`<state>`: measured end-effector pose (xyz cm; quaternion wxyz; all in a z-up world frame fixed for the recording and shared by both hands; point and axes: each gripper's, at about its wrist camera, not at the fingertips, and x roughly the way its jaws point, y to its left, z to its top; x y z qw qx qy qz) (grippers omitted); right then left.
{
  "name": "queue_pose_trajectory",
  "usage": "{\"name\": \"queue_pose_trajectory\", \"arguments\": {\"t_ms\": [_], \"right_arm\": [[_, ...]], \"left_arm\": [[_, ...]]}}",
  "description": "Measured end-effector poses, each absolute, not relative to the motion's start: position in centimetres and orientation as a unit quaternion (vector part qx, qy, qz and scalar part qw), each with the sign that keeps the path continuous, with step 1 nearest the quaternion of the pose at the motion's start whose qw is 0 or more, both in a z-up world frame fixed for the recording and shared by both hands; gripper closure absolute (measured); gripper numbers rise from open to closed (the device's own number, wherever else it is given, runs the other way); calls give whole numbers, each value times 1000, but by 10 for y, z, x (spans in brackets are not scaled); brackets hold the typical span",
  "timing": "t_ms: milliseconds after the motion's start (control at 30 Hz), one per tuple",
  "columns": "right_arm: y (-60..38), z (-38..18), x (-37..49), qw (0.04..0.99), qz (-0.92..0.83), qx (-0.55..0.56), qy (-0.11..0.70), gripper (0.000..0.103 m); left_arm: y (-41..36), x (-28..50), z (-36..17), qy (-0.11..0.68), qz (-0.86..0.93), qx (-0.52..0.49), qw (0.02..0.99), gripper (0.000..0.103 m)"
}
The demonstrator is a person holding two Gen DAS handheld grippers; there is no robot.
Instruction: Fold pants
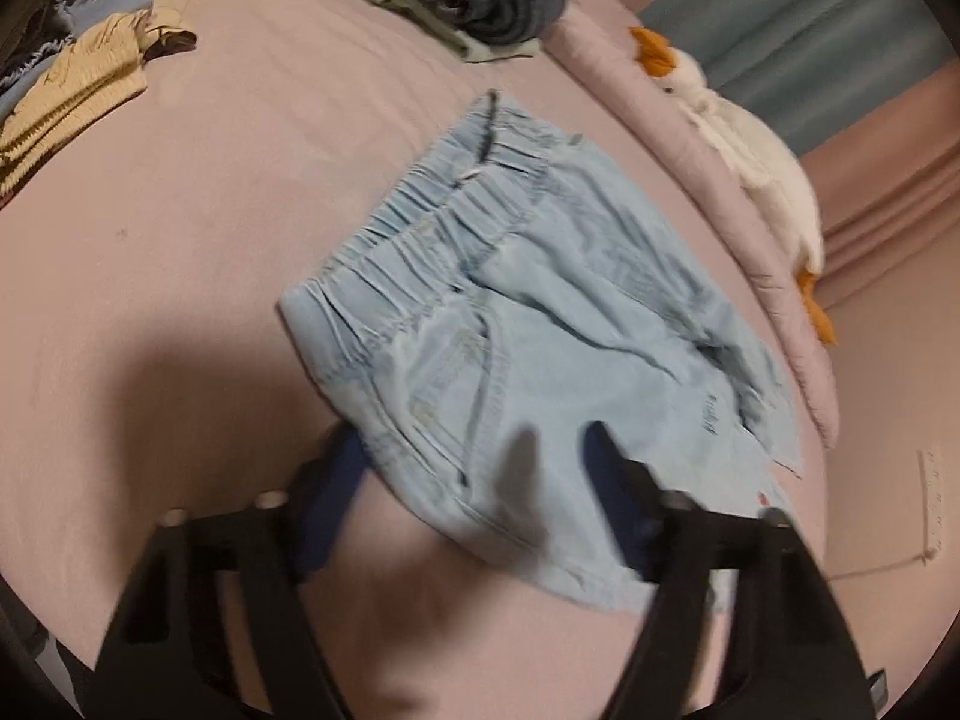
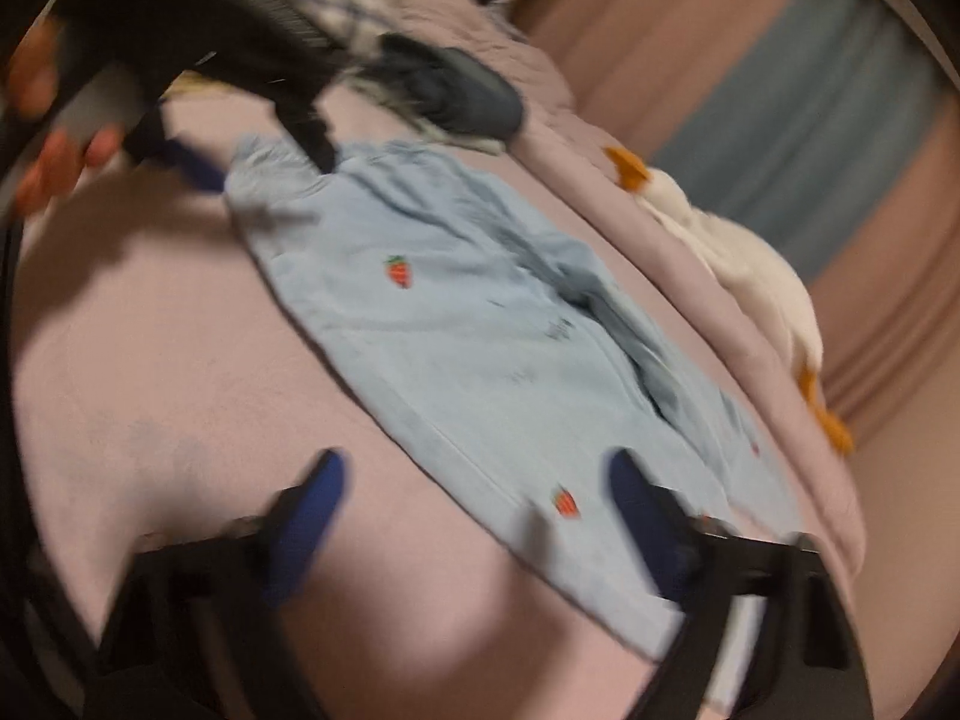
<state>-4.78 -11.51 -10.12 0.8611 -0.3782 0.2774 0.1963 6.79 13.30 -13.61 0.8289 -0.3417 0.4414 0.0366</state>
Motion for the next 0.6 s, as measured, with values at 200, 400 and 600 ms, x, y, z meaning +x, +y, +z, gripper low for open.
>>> {"name": "queue_pose_trajectory", "arguments": {"t_ms": [200,400,600], "right_arm": [[-103,-107,-21,847,237,-359,313,87],[-99,-100,-43,840,256,-351,324,93],[-96,-96,-42,831,269,-355,333,85]], "left_arm": [[147,74,-138,451,36,-324,831,87],[148,52,-131,451,47,-263,851,84],[151,41,-116,460,78,-196,863,64]]}}
